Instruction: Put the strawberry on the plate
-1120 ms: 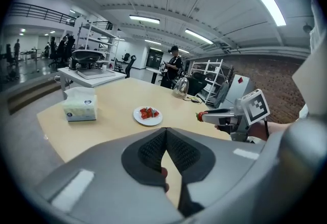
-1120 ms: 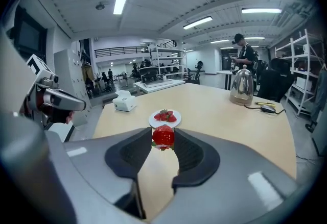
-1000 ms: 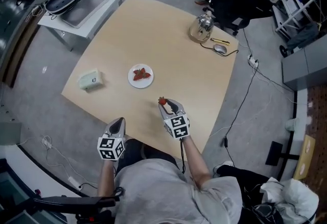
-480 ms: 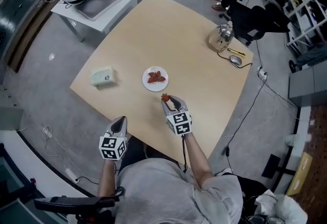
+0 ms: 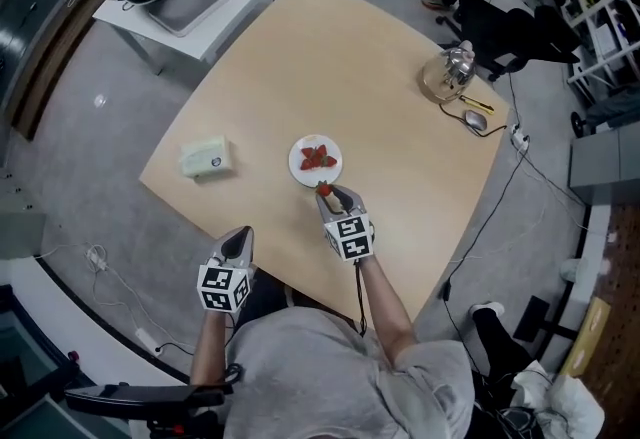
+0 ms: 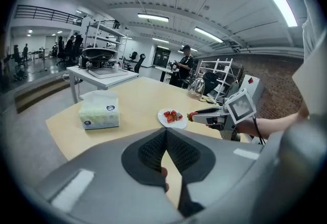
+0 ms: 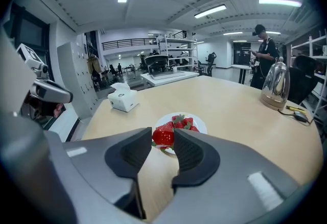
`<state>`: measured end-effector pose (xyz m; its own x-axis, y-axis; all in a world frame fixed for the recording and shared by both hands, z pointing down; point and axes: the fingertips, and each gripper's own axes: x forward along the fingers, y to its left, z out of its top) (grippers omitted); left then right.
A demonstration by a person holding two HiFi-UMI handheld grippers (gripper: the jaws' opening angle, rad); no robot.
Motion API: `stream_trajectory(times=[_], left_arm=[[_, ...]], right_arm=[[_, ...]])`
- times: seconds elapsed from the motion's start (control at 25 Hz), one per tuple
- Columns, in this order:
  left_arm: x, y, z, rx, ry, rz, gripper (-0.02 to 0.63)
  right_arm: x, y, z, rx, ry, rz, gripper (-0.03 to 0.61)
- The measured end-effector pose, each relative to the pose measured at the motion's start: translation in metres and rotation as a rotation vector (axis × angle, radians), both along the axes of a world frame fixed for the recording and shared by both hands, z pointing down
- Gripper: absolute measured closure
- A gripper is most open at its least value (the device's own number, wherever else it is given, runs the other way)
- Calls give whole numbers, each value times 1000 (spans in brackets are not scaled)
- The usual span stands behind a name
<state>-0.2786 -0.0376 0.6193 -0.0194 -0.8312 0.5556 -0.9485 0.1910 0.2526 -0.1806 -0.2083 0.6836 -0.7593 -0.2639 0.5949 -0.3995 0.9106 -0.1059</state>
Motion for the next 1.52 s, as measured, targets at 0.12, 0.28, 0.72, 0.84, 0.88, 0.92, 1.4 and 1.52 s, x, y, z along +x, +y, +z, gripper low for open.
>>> stream_trajectory(times=[0.12, 0.28, 0.72, 0.84, 0.88, 0.92, 1.4, 1.52], left_arm=[[-11, -2, 7, -19, 13, 5, 594], [-24, -6, 16, -44, 28, 15, 594], [-49, -9, 33, -89, 48, 20, 594], [-57, -7, 37, -100, 53, 9, 594], [-59, -6, 38, -103, 55, 6, 594], [-61, -6, 39, -107, 56, 2, 594], [-69, -16, 47, -121, 76, 9, 594], [-70, -19, 51, -129, 79, 17, 594]], right_arm=[[-8, -5, 13, -16, 19, 15, 439], [-17, -15, 29, -30, 42, 36, 439], [-26, -33, 63, -72, 98, 73, 439], [-30, -34, 70, -79, 108, 79, 439], [-30, -34, 72, -82, 113, 80, 439], [-31, -35, 74, -85, 117, 81, 439], [-34, -39, 84, -99, 128, 107, 438], [-35, -39, 84, -95, 124, 111, 437]])
